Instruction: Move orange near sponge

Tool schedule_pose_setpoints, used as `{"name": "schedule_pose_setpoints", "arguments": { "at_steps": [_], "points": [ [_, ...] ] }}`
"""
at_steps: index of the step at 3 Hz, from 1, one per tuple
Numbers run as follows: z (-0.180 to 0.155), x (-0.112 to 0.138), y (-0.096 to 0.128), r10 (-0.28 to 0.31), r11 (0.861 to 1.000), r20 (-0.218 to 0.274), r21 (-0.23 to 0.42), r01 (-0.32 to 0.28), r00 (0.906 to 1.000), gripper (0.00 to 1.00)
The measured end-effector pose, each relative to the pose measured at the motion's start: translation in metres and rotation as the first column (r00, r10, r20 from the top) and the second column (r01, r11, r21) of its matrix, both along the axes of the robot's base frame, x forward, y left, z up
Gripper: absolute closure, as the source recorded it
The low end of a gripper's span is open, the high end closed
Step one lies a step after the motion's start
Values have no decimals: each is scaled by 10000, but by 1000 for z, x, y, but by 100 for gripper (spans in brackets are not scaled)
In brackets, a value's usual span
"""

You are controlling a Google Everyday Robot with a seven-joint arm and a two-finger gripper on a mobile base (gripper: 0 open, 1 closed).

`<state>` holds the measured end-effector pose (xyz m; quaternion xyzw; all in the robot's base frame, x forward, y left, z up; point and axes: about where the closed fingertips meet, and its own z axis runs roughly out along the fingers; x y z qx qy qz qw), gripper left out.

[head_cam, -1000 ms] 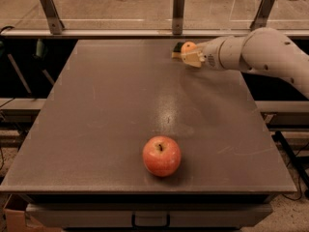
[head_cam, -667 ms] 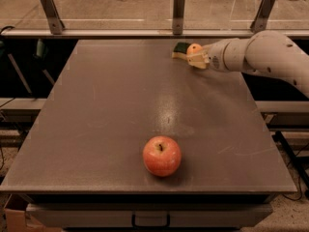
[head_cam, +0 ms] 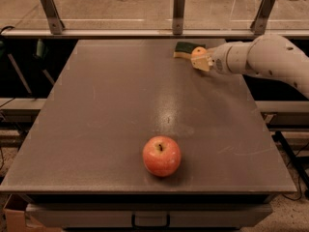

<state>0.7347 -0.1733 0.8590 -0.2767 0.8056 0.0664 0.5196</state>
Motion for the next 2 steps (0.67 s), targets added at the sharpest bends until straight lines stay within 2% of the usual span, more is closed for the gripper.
{"name": "schedule_pose_setpoints", "arguments": {
  "at_steps": [2],
  "points": [
    [-5, 3, -4, -79, 9999, -93, -62, 79, 9999, 13]
  ]
}}
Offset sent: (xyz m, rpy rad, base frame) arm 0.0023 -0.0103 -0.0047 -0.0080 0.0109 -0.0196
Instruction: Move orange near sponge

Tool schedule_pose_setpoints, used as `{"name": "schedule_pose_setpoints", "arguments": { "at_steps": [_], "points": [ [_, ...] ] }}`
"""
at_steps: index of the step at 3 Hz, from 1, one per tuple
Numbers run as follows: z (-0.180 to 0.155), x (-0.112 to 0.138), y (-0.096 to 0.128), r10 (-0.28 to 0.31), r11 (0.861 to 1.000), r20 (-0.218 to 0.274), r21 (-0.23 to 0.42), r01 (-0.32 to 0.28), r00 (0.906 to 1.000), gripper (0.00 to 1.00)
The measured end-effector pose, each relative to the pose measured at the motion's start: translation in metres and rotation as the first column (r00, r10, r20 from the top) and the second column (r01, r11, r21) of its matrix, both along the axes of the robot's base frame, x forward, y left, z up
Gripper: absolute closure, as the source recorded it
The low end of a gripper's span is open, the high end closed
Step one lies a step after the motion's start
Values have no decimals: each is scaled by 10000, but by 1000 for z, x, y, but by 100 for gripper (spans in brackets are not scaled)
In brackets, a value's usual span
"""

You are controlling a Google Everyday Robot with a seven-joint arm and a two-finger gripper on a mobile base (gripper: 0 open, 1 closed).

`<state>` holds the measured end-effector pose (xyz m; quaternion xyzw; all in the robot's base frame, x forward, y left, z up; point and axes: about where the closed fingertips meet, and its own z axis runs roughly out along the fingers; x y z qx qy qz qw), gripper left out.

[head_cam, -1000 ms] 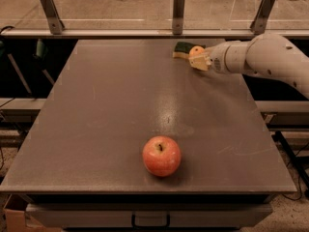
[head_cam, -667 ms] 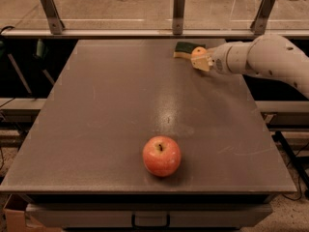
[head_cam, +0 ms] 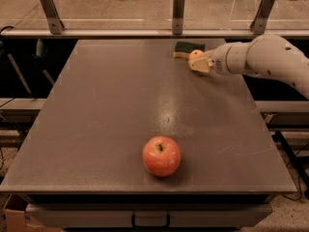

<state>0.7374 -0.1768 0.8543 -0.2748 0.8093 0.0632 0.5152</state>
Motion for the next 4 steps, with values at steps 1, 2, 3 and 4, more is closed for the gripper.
{"name": "schedule_pose_setpoints", "arguments": {
  "at_steps": [1, 2, 3, 4],
  "points": [
    [4, -2, 0, 14, 10000, 45, 77, -14, 10000, 0],
    [26, -6, -10, -14, 9995, 424, 312, 1, 9991, 0],
    [58, -18, -31, 352, 9940, 779, 1008, -430, 9963, 0],
    [113, -43, -61, 1164, 9746, 1617, 1715, -1441, 9799, 0]
  ]
}}
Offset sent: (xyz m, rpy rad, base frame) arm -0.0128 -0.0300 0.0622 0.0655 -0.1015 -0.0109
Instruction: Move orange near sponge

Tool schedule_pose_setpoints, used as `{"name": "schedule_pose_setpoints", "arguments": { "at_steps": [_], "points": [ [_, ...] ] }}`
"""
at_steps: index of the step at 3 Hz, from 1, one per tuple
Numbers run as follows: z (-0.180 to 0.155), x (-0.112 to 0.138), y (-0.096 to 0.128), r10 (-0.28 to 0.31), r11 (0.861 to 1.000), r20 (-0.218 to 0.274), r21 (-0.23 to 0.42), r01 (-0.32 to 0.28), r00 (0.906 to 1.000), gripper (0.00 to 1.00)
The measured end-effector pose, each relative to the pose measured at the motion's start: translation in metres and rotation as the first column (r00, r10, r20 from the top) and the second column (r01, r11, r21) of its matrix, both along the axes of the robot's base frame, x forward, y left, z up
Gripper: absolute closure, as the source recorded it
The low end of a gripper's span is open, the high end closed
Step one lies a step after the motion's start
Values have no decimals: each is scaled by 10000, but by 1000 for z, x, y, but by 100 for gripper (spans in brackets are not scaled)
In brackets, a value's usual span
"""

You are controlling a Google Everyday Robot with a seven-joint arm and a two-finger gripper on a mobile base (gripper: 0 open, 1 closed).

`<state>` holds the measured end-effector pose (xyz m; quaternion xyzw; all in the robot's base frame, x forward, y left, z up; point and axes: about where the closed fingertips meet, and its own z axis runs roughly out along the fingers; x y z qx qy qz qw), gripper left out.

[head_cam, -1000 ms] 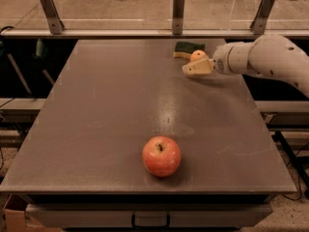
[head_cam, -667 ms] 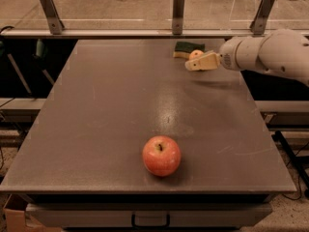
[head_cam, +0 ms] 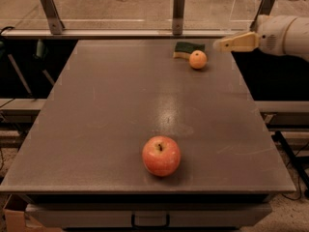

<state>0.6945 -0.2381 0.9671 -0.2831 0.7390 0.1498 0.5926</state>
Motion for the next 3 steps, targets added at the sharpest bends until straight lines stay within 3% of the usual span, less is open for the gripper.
{"name": "schedule_pose_setpoints", "arguments": {
  "at_steps": [1, 2, 3],
  "points": [
    [82, -38, -15, 1017, 9948, 1304, -67, -1018, 9862, 0],
    [132, -85, 9, 2661, 9639, 1859, -439, -2626, 9458, 0],
    [128, -86, 11, 2774, 9607, 1746, -469, -2735, 9447, 0]
  ]
}}
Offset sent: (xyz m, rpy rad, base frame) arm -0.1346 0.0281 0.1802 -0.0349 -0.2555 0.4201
